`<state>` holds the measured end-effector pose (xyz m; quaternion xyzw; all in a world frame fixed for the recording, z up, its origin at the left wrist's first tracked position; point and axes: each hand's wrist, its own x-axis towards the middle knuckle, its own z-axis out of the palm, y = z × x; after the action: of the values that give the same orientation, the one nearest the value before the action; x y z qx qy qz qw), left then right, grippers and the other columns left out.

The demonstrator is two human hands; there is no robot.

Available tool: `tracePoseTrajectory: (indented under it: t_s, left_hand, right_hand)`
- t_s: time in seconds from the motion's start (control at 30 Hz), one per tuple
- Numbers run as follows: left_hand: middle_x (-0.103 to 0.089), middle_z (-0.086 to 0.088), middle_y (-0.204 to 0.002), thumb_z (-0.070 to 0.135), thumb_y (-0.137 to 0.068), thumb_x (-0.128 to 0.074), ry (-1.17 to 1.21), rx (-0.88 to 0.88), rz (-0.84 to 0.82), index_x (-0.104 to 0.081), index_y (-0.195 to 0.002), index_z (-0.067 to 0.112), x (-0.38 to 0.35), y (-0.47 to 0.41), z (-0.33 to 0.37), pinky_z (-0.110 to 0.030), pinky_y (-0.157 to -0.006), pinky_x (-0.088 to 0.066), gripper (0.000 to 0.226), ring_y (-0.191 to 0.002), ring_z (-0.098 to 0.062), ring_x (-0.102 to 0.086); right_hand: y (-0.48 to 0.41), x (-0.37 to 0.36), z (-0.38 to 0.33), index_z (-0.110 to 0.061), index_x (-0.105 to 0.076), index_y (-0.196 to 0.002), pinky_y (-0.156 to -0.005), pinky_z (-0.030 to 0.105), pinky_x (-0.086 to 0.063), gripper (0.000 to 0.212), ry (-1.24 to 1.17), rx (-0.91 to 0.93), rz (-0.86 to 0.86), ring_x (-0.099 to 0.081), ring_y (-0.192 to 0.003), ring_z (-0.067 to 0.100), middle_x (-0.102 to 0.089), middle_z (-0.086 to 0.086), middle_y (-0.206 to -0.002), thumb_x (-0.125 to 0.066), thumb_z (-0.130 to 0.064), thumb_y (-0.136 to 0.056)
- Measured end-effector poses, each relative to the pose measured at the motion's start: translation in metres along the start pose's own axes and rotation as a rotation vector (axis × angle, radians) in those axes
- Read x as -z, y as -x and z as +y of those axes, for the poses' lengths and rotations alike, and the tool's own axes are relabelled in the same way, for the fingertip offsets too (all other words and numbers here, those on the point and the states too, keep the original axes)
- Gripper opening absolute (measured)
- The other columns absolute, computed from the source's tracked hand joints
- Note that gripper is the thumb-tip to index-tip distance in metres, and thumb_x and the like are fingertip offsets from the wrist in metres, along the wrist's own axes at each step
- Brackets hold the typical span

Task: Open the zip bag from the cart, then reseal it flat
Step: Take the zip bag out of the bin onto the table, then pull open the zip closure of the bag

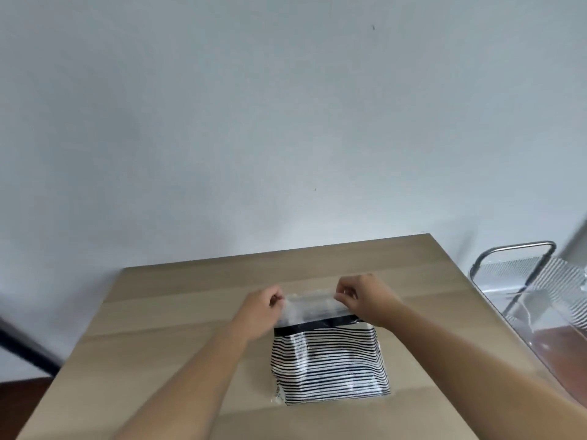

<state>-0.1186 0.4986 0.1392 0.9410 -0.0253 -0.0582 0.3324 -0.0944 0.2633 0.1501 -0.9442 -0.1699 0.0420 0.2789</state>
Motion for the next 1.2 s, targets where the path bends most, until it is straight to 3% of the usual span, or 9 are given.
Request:
tracePoseTrajectory:
  t_s: [0.07, 0.17, 0.3, 0.43, 0.53, 0.63, 0.77, 0.93, 1.2]
  left_hand:
    - [-0.062, 0.0, -0.089, 0.015, -0.088, -0.052, -0.027, -0.024, 0.052, -0.058, -0.089, 0.018, -0.002, 0.008, -0.014, -0.024, -0.07, -0.04, 0.007, -0.083, -0.016, -0.055]
    - [-0.057, 0.002, -0.102, 0.018, -0.081, -0.058, -0.037, -0.15, 0.238, -0.057, -0.102, 0.016, -0.013, 0.023, -0.022, -0.026, -0.083, -0.042, 0.021, -0.095, -0.013, -0.052]
    - [-0.059, 0.004, -0.101, 0.048, -0.066, -0.068, -0.323, -0.363, 0.211, -0.057, -0.102, 0.022, -0.034, 0.034, -0.019, -0.03, -0.077, -0.047, 0.046, -0.088, -0.014, -0.055]
    - [-0.065, 0.006, -0.089, 0.041, -0.051, -0.085, -0.521, -0.416, 0.278, -0.063, -0.088, 0.024, -0.045, 0.029, -0.013, -0.027, -0.065, -0.051, 0.047, -0.077, -0.015, -0.064]
    - [-0.068, 0.009, -0.079, 0.029, -0.051, -0.086, -0.49, -0.423, 0.317, -0.066, -0.077, 0.025, -0.044, 0.019, -0.01, -0.026, -0.066, -0.05, 0.033, -0.073, -0.012, -0.065]
    - [-0.072, 0.009, -0.079, 0.021, -0.06, -0.083, -0.413, -0.4, 0.304, -0.07, -0.078, 0.025, -0.045, 0.013, -0.005, -0.029, -0.073, -0.051, 0.023, -0.077, -0.012, -0.067]
    - [-0.073, 0.006, -0.093, 0.027, -0.08, -0.067, -0.356, -0.358, 0.284, -0.072, -0.092, 0.022, -0.046, 0.008, -0.001, -0.031, -0.082, -0.042, 0.014, -0.09, -0.013, -0.063]
    - [-0.074, 0.003, -0.086, 0.024, -0.087, -0.06, -0.219, -0.345, 0.283, -0.073, -0.092, 0.019, -0.051, 0.008, 0.005, -0.026, -0.07, -0.047, 0.015, -0.077, -0.015, -0.066]
    - [-0.073, 0.003, -0.075, 0.025, -0.087, -0.061, -0.14, -0.267, 0.288, -0.072, -0.091, 0.021, -0.05, 0.006, 0.01, -0.024, -0.057, -0.04, 0.013, -0.063, -0.015, -0.062]
  right_hand:
    - [-0.001, -0.015, -0.009, -0.022, -0.064, -0.081, -0.062, 0.029, -0.045, 0.011, 0.002, -0.001, -0.012, -0.055, -0.066, 0.014, -0.058, -0.01, -0.07, -0.058, -0.028, -0.088]
    - [-0.006, -0.028, -0.015, -0.018, -0.066, -0.084, -0.068, 0.031, -0.045, 0.012, -0.006, 0.016, -0.015, -0.054, -0.074, 0.016, -0.058, -0.007, -0.076, -0.057, -0.024, -0.089]
    - [-0.011, -0.033, -0.013, -0.017, -0.068, -0.085, -0.069, 0.029, -0.043, 0.011, -0.033, 0.011, -0.014, -0.052, -0.075, 0.014, -0.057, -0.008, -0.077, -0.058, -0.019, -0.088]
    - [-0.012, -0.031, -0.01, -0.017, -0.069, -0.084, -0.062, 0.021, -0.035, 0.011, -0.052, 0.037, -0.029, -0.048, -0.072, 0.01, -0.052, -0.017, -0.069, -0.059, -0.018, -0.088]
    - [-0.012, -0.029, -0.008, -0.021, -0.068, -0.091, -0.069, 0.022, -0.037, 0.013, -0.058, 0.062, -0.051, -0.048, -0.079, 0.008, -0.054, -0.018, -0.075, -0.056, -0.022, -0.09]
    - [-0.001, -0.029, 0.001, -0.028, -0.055, -0.115, -0.092, 0.03, -0.034, 0.03, 0.103, 0.13, 0.06, -0.044, -0.102, 0.008, -0.055, -0.013, -0.106, -0.047, -0.044, -0.091]
    - [0.026, -0.046, 0.006, -0.027, -0.053, -0.099, -0.082, 0.03, -0.043, 0.041, 0.437, 0.275, 0.228, -0.055, -0.087, 0.015, -0.059, -0.008, -0.097, -0.057, -0.06, -0.074]
    - [0.027, -0.053, 0.027, -0.02, -0.061, -0.084, -0.066, 0.035, -0.052, 0.03, 0.454, 0.127, 0.284, -0.061, -0.072, 0.022, -0.063, -0.002, -0.081, -0.08, -0.026, -0.061]
    - [0.024, -0.05, 0.041, -0.011, -0.069, -0.089, -0.062, 0.037, -0.052, 0.026, 0.212, 0.093, 0.481, -0.063, -0.069, 0.03, -0.066, 0.006, -0.079, -0.077, -0.003, -0.065]
